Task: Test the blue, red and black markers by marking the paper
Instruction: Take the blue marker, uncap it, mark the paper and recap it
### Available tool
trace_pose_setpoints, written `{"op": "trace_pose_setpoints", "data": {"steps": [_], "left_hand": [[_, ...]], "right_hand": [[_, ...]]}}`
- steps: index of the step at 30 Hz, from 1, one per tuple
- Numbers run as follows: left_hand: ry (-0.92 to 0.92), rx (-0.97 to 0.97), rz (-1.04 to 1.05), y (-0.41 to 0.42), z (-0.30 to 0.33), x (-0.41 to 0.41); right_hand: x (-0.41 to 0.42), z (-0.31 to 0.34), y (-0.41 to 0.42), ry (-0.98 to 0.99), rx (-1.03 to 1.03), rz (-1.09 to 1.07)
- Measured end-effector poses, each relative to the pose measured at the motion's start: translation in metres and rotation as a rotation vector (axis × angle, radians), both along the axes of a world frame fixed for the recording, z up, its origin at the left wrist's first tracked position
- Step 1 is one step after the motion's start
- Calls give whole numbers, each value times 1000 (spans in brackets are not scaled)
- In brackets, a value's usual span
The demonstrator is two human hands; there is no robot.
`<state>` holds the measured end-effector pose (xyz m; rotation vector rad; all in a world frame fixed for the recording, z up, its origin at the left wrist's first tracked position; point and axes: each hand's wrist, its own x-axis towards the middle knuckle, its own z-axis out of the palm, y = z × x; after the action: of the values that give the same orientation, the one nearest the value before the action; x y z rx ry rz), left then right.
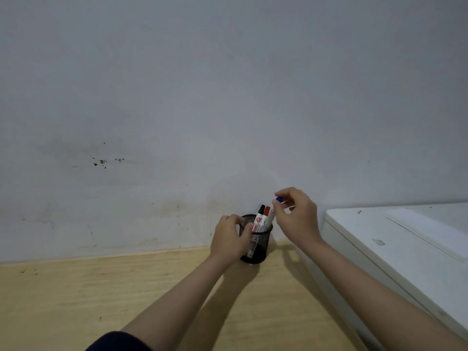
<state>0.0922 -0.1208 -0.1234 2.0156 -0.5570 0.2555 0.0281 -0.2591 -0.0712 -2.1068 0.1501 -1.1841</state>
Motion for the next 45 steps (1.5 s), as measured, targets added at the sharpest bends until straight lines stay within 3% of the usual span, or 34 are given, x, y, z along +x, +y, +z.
{"op": "trace_pose_setpoints", "data": {"steps": [6,9,16,22,27,31,35,40,45], "left_hand": [[515,-445,-265,23,57,-58],[606,-532,-322,40,76,-83],[529,-605,-290,93,106,-128],[326,-443,-327,132,108,-156],[279,-441,-383,151,98,-171],[266,-366,-348,168,89,-172],[136,-169,-271,187,76,-165],[28,-156,-230,198,70,-163],[57,-76,-213,208,59,-157]], "right_hand": [[-78,23,38,-167,51,161],[-111,22,60,-156,15,239],[-148,26,98,-43,15,375],[-148,49,133,-44,287,244],[-144,49,157,68,465,302],[-150,41,171,-5,444,264],[-154,41,180,-128,479,392],[-145,25,198,107,369,467],[-126,8,203,150,371,489]]}}
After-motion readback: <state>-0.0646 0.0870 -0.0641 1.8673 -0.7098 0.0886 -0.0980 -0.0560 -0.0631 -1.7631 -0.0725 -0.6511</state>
